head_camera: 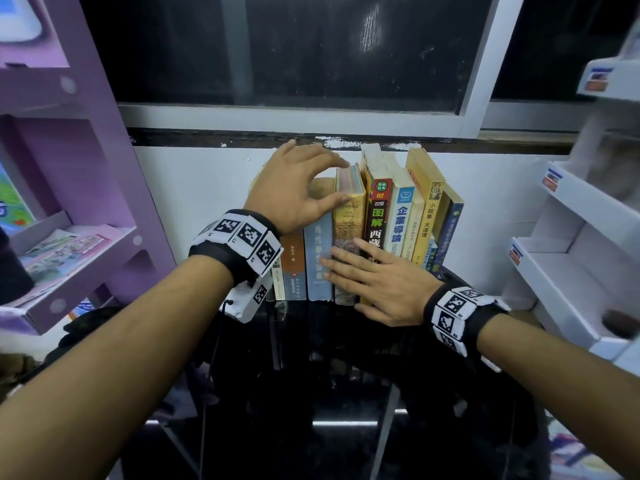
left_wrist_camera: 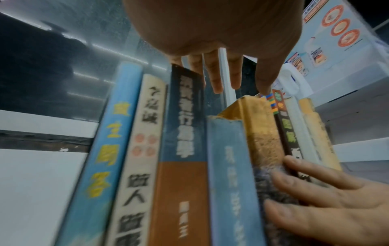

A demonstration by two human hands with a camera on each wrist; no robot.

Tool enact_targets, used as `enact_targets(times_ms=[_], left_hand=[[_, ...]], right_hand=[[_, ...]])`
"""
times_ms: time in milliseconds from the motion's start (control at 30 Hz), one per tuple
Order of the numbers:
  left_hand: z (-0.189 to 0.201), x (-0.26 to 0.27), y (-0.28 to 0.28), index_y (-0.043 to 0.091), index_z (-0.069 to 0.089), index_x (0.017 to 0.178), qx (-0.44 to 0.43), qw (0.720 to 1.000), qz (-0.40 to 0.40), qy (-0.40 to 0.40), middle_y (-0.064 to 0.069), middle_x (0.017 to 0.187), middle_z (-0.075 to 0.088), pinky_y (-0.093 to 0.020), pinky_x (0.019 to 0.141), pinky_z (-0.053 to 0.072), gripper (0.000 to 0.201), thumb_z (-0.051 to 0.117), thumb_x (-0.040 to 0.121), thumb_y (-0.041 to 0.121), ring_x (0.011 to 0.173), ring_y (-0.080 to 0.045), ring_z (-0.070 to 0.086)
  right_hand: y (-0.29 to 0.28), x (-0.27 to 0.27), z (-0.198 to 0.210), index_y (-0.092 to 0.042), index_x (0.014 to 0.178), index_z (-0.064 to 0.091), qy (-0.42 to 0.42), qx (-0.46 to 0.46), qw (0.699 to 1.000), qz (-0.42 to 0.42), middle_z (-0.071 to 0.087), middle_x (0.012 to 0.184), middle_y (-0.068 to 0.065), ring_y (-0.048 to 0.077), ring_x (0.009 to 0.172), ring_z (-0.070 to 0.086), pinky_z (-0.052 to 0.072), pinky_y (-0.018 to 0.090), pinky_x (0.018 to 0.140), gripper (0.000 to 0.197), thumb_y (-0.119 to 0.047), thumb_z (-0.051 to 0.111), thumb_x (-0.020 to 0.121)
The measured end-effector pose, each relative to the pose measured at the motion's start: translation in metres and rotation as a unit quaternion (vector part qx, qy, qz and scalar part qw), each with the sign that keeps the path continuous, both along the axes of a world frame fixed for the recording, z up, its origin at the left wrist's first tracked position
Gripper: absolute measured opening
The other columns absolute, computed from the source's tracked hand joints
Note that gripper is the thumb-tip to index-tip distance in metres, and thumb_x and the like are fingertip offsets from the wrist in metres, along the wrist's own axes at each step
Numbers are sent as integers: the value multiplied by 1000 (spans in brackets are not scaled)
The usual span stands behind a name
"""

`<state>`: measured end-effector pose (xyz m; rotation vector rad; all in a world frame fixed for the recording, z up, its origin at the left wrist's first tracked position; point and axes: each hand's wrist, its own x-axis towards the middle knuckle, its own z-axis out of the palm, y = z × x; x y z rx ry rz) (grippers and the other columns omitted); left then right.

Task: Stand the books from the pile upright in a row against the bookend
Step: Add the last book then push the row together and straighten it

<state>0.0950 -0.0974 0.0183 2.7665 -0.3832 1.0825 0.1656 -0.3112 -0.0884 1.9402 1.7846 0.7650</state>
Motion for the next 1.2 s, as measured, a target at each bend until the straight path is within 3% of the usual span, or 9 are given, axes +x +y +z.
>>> enact_targets(times_ms=[167,267,367,467,633,800,967,1100,1200], left_hand=[[4,7,-33,21,54,132,-82,992,-98,19,4,135,54,-21,101,29,48,59,89,44,125,-9,45],[-2,14,-46,22,47,138,-125,982,-119,76,3,140,48,-22,101,31,54,59,90,43,125,-4,40],[-12,23,-48,27,42,143,-162,971,-123,125,3,147,39,-33,109,34,59,59,89,47,133,-8,36],[-18,31,-46,32,41,143,-178,969,-117,126,5,152,34,-24,105,27,60,60,88,49,136,-8,32],[-16,38,-42,31,38,143,-144,975,-108,132,4,153,30,-23,105,25,65,62,85,50,138,-9,30],[-15,43,-39,25,36,142,-125,975,-124,135,1,147,35,-31,107,37,70,64,84,51,132,-10,37],[-17,46,-38,23,37,138,-134,977,-125,110,3,139,39,-2,87,32,66,66,84,47,118,-1,41],[-20,48,-37,25,37,138,-124,981,-117,93,3,141,38,-5,86,33,65,63,84,51,117,-2,42],[-21,51,-38,24,38,137,-121,982,-116,87,3,139,39,1,82,33,61,62,87,48,114,0,42]], right_hand=[[-6,7,4,-12,154,18,-32,15,999,11,13,162,8,26,150,7,3,50,120,64,-45,31,100],[-4,12,2,-14,155,17,-38,15,999,14,12,162,7,26,150,7,2,50,120,65,-47,30,100],[-3,17,-2,-15,154,18,-42,17,999,18,13,161,7,26,150,7,1,50,120,66,-49,31,100],[-2,23,-5,-14,154,18,-53,22,998,23,11,160,7,25,150,7,-1,50,120,67,-48,34,99],[0,29,-7,-13,155,14,-80,29,996,26,7,161,6,24,150,4,-4,49,120,68,-48,33,99],[1,32,-8,-12,155,10,-97,22,995,23,5,162,6,23,150,1,-5,49,120,68,-47,30,100],[2,36,-5,-13,155,9,-99,12,995,29,4,162,5,23,150,0,-6,48,120,67,-46,27,100],[3,40,-4,-13,155,12,-101,11,994,37,6,162,5,22,150,1,-7,47,120,66,-45,30,100],[3,41,-5,-14,155,12,-103,11,994,35,6,163,4,21,150,1,-7,47,120,66,-45,31,100]])
